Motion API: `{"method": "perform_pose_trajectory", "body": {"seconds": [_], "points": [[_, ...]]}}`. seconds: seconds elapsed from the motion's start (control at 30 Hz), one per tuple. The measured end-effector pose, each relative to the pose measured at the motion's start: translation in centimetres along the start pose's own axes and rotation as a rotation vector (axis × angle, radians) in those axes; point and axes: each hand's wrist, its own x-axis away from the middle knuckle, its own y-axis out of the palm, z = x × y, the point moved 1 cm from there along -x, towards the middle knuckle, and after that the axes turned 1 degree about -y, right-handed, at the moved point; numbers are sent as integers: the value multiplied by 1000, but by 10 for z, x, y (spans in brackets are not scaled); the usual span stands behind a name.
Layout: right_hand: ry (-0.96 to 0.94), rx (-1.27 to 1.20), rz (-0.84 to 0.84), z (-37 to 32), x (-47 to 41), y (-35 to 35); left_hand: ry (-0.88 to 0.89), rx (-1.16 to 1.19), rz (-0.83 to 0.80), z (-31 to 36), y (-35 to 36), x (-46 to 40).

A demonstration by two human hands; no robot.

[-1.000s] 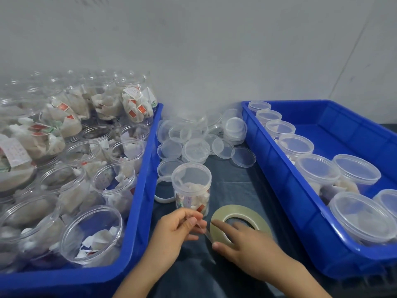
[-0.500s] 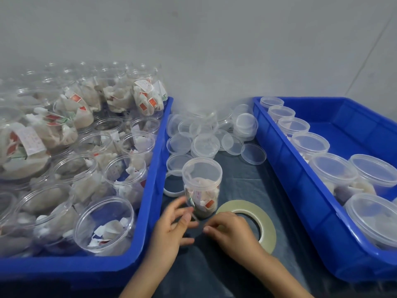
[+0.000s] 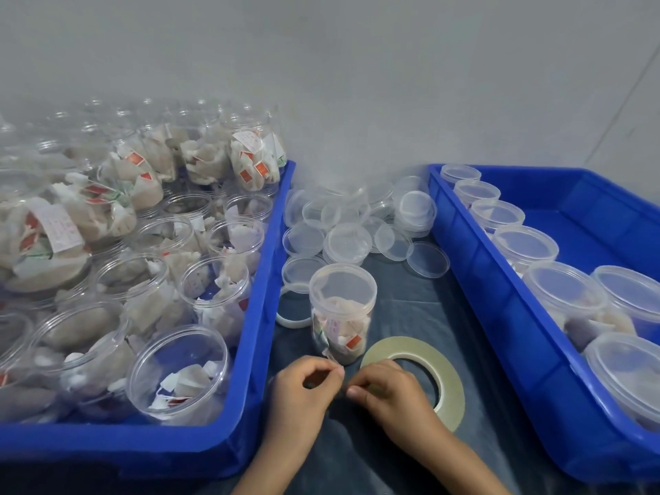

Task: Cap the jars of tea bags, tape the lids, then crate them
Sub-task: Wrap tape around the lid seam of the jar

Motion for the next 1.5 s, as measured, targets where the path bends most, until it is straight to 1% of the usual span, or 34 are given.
{"method": "perform_pose_trajectory", "body": {"seconds": [0.17,0.3,0.53,0.63,0.7,0.77,0.8,0.87,0.9,0.93,1.0,1.03,1.07,1.1,1.13,1.2,1.27,1.3,1.37,1.43,1.5], "points": [[42,-72,6,0,2,-3,27,96,176,0,5,1],[52,-73,2,2,1,-2,15,163,265,0,7,2],[69,-12,6,-3,2,-1,-21,208,298,-1,5,2],[54,50,56,-4,5,0,-82,282,293,-2,7,3],[46,102,20,-3,11,3,-87,334,287,0,8,4],[92,74,6,-6,17,1,-23,330,266,2,8,5],[97,100,50,-7,20,0,39,286,253,2,9,7],[34,247,266,0,27,1,207,177,273,4,9,11],[22,328,340,1,31,-1,307,134,293,6,7,12],[81,380,299,-1,33,-5,406,90,304,9,5,12],[222,524,149,2,38,-11,584,-23,319,14,4,10],[270,590,83,6,40,-14,646,-69,322,16,4,8],[311,628,45,9,40,-18,663,-92,328,19,5,6],[350,604,47,9,37,-22,626,-73,335,21,5,5],[376,550,83,9,33,-26,536,-14,332,26,6,4],[427,475,180,10,22,-38,297,176,291,31,8,3],[427,462,229,12,8,-51,128,373,249,35,9,0],[416,497,231,12,2,-57,84,432,239,36,9,-1],[406,542,227,13,-10,-69,45,475,256,36,6,-6],[412,539,220,15,-19,-80,30,450,291,34,0,-12],[402,567,198,16,-22,-88,61,343,310,33,-3,-12]]}}
